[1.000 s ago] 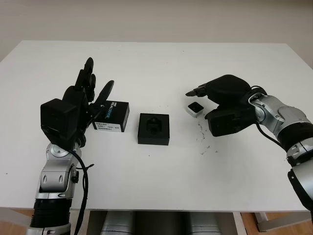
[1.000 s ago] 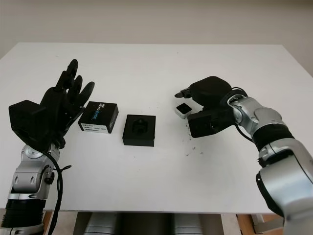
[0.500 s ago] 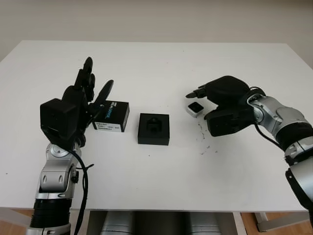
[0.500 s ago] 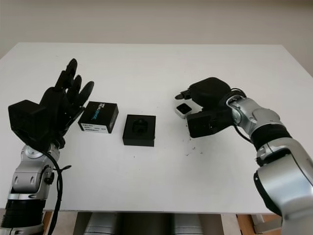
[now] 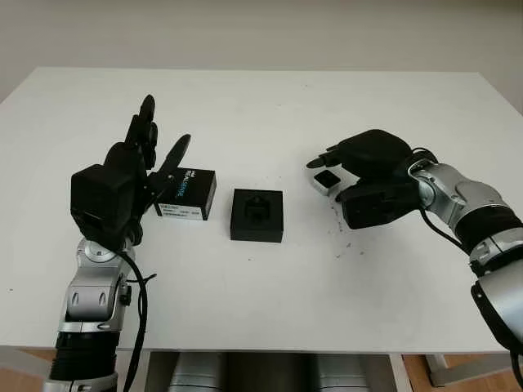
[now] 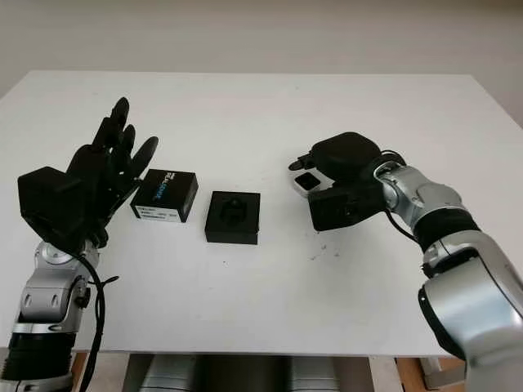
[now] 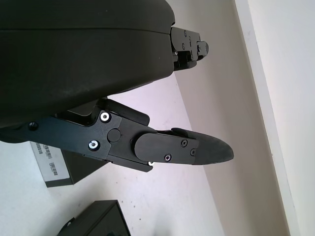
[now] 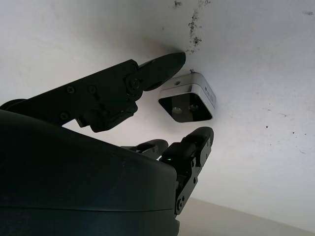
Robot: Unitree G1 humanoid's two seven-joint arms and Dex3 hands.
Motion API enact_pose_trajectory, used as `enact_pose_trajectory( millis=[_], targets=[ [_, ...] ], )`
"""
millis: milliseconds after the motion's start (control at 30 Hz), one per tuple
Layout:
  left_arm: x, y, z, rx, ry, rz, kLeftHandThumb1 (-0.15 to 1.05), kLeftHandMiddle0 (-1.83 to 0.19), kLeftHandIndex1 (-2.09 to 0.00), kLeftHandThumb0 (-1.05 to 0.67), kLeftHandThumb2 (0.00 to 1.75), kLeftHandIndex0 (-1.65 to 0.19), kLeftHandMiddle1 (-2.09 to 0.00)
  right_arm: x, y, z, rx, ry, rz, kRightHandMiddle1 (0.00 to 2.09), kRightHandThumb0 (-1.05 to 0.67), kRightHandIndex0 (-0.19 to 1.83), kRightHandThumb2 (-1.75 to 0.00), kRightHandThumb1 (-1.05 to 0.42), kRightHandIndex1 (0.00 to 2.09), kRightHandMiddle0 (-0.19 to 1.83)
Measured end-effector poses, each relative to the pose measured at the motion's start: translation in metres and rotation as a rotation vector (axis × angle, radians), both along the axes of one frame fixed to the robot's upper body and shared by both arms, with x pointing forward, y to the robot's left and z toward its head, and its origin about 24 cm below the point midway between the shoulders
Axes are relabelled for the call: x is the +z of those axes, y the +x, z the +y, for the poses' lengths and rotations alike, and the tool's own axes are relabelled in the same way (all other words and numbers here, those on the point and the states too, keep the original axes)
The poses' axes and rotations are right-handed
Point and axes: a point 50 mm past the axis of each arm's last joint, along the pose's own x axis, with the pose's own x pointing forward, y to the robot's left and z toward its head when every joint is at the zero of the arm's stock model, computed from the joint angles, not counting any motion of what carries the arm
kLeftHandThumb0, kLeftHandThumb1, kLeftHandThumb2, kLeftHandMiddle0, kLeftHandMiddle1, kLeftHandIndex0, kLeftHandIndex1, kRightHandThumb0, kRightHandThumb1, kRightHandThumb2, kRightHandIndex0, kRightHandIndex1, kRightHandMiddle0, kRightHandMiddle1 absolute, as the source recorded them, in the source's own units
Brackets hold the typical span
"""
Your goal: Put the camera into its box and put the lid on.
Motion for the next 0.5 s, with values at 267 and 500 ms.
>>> enact_pose_trajectory(
  millis=[267,500],
  targets=[
    [0.0015,-0.0016,-0.0001,-0.007,0.007,-0.006,1.05,0.03,-0.05,-0.73,0.27,0.04,-0.05,-0.0045,-0.0003,-0.0002,-0.011,0.019,0.016,0.11,-0.30,0.48,-0.06,-0.88,0.06,0.68],
    [0.0019,-0.0031,0.0005,0.003,0.023,-0.006,1.05,0.01,-0.06,-0.73,0.28,0.02,-0.06,-0.0060,-0.0002,-0.0006,-0.016,-0.001,0.006,0.11,-0.29,0.50,-0.06,-0.88,0.07,0.70]
  ],
)
